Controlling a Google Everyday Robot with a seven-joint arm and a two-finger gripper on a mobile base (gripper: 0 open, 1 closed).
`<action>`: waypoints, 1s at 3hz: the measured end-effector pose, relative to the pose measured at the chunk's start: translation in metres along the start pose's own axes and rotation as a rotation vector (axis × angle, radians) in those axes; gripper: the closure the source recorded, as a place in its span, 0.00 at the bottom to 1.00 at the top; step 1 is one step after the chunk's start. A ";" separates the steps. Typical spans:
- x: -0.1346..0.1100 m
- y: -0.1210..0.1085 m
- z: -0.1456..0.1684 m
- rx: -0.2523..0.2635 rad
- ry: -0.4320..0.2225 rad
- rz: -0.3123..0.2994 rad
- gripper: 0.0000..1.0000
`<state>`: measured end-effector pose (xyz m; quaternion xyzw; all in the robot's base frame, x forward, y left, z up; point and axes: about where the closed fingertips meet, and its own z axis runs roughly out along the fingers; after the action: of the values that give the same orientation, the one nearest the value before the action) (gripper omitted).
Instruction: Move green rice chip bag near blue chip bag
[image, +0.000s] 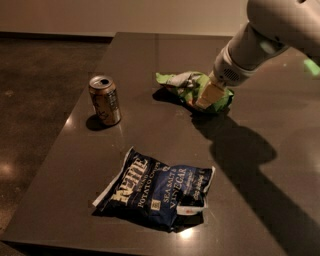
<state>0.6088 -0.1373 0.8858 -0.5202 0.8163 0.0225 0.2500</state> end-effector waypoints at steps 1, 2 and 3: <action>0.002 0.004 -0.020 -0.021 -0.023 -0.018 0.96; 0.005 0.019 -0.039 -0.067 -0.038 -0.051 1.00; 0.010 0.044 -0.060 -0.123 -0.052 -0.085 1.00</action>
Offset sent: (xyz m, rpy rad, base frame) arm -0.0604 -0.0108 0.0418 0.0546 0.0548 0.1451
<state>0.5447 -0.1435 0.9242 -0.5681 0.7838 0.0754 0.2394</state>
